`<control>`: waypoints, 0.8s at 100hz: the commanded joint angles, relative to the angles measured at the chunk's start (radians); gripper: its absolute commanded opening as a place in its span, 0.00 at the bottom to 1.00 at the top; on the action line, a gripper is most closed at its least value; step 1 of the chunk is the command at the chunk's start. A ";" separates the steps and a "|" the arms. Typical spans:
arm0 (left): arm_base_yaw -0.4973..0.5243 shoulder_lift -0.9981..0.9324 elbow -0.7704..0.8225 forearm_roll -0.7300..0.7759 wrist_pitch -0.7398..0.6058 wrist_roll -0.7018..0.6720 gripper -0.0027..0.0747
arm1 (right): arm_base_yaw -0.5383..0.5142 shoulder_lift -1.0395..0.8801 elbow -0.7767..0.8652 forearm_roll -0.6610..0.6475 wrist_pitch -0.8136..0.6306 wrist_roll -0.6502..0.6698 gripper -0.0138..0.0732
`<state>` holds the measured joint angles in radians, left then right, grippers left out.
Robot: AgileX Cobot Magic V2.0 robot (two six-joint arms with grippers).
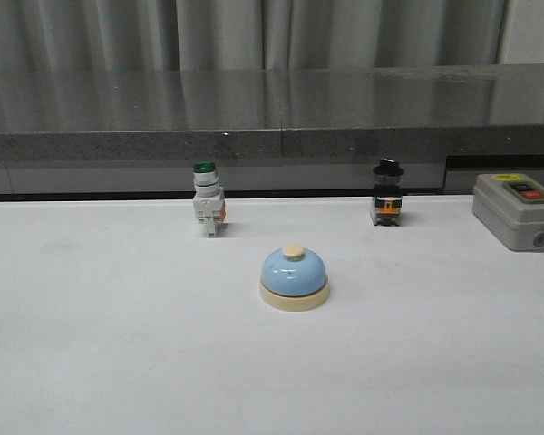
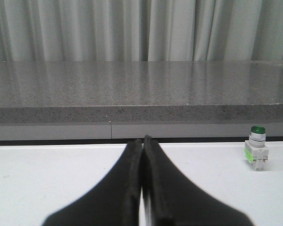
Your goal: Place and press bell with both arms
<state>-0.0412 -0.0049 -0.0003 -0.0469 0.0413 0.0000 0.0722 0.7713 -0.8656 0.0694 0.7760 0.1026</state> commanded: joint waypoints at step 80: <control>0.002 -0.029 0.044 -0.002 -0.082 -0.015 0.01 | 0.380 0.730 -0.313 0.048 -0.138 -0.029 0.09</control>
<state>-0.0412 -0.0049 -0.0003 -0.0469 0.0413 0.0000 0.4260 1.4662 -1.1013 0.1065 0.6878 0.0869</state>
